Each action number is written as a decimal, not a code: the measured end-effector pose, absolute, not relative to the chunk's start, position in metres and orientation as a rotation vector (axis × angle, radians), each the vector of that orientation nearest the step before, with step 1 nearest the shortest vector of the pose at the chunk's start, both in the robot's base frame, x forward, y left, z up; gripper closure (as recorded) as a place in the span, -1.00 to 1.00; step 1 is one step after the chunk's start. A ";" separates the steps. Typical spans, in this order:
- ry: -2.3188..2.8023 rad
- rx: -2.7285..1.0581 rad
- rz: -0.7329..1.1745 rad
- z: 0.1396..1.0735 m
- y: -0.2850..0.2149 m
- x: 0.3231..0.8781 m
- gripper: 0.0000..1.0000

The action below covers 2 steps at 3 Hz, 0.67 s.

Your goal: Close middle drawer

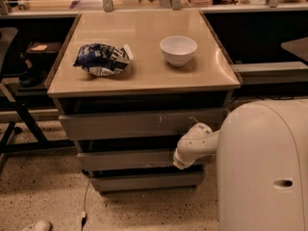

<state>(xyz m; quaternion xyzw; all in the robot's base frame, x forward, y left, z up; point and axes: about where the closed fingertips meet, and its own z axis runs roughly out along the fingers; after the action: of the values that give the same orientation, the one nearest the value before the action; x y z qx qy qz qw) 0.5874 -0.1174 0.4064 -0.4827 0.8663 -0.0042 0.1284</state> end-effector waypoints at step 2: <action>2.519 -1.404 -0.012 0.406 -0.117 0.587 -1.00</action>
Offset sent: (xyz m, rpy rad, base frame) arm 0.0000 0.0000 0.0000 0.0000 0.0000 0.0000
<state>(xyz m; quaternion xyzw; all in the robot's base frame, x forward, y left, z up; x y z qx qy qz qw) 0.5873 -0.1174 0.4063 -0.4827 0.8663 -0.0042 0.1284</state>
